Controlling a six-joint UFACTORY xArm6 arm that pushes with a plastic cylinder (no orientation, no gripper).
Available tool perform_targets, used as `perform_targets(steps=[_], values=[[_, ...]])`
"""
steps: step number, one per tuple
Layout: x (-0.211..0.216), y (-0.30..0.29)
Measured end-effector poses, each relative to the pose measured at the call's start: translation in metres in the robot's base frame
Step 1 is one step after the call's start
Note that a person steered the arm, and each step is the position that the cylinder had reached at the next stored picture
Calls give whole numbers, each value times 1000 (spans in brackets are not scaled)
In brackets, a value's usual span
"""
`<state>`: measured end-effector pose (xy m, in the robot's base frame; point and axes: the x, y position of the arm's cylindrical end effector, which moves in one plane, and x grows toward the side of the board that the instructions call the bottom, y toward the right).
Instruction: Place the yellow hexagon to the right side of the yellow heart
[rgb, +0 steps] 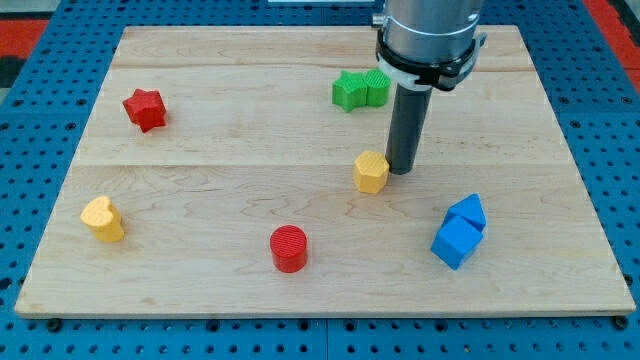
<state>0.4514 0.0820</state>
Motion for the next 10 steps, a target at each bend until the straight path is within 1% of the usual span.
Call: perform_targets(steps=[1, 3, 5, 8, 10], values=[[8, -25], [23, -102], [28, -164], [28, -175], [28, -168]])
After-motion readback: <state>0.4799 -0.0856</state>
